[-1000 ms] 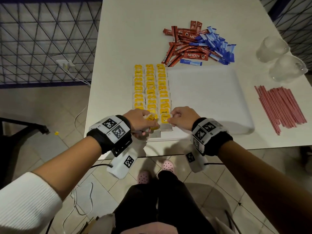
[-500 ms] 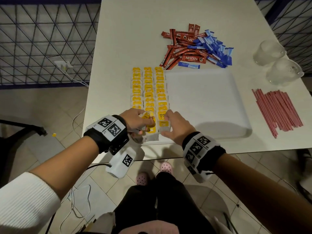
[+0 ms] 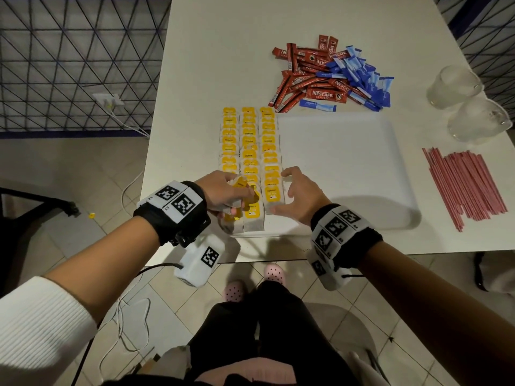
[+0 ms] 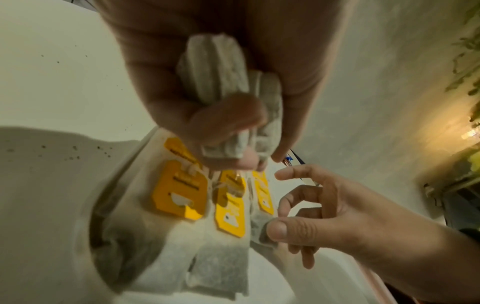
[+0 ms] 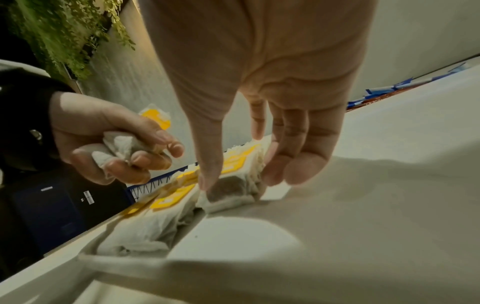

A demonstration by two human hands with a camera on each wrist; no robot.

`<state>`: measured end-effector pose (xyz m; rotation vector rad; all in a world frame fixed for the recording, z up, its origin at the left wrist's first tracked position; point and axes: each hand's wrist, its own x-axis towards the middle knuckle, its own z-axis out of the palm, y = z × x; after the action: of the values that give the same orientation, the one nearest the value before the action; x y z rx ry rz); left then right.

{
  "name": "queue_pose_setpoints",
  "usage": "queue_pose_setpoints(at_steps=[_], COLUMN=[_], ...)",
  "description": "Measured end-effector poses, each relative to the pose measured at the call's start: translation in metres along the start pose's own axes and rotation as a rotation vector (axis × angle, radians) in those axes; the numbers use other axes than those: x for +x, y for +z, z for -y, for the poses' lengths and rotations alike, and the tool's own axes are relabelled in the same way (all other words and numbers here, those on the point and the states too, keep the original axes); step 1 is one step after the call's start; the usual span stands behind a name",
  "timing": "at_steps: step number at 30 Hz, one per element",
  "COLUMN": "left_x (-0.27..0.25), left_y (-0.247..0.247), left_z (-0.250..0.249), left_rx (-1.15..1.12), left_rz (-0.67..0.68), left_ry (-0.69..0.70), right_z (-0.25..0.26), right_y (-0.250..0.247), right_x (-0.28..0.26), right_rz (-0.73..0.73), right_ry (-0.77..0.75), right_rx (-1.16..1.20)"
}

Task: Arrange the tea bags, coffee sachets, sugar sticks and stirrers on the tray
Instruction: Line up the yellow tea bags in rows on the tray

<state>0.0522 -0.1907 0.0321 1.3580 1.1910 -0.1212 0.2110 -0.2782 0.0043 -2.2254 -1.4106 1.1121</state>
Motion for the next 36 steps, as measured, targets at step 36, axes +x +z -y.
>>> queue_pose_setpoints(at_steps=[36], left_x=[-0.004], left_y=[0.018], left_z=[0.010], left_rx=[-0.282], left_rz=[0.117], left_ry=[0.126], right_z=[0.013], right_y=[-0.016], right_x=[-0.020], right_rz=[0.073], right_ry=[0.077], right_rx=[0.759])
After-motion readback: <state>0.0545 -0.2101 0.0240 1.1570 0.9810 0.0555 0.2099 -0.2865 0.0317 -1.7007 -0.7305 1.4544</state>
